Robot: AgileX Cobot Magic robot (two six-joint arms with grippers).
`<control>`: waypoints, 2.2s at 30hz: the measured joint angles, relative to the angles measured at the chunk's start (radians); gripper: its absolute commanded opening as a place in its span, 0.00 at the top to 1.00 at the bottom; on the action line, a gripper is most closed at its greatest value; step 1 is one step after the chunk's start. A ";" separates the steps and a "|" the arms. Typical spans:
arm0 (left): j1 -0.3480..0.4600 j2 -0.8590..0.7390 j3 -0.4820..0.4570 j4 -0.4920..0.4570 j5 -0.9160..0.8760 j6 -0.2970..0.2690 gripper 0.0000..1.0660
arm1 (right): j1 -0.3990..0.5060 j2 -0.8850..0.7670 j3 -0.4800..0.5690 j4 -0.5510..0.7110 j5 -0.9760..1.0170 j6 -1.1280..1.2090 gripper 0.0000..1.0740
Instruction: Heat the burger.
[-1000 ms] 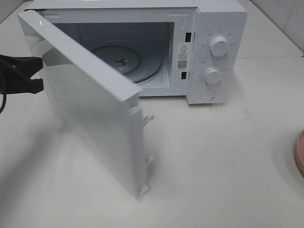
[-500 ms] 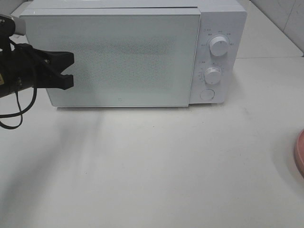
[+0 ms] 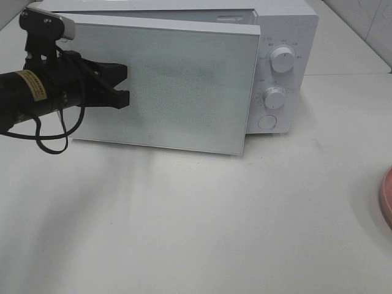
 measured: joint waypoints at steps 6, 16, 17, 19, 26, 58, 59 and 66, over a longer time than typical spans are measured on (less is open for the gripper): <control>-0.046 0.035 -0.043 -0.023 0.027 0.002 1.00 | 0.000 0.000 0.000 0.000 0.000 0.000 0.29; -0.101 0.115 -0.146 -0.068 0.056 0.002 1.00 | 0.000 0.000 0.000 0.000 0.000 0.000 0.29; -0.101 0.115 -0.146 -0.068 0.056 0.002 1.00 | 0.000 0.000 0.000 0.000 0.000 0.000 0.29; -0.117 0.133 -0.175 -0.057 0.057 0.002 1.00 | 0.000 0.000 0.000 0.000 0.000 0.000 0.29; -0.148 0.176 -0.236 -0.039 0.087 0.002 1.00 | 0.000 0.000 0.000 0.000 0.000 0.000 0.29; -0.289 0.208 -0.450 -0.141 0.388 -0.009 0.83 | 0.000 0.000 0.000 0.000 0.000 0.000 0.29; -0.289 0.208 -0.450 -0.141 0.388 -0.009 0.83 | 0.000 0.000 0.000 0.000 0.000 0.000 0.29; -0.391 0.115 -0.454 -0.121 0.595 -0.004 0.26 | 0.000 0.000 0.000 0.000 0.000 0.000 0.29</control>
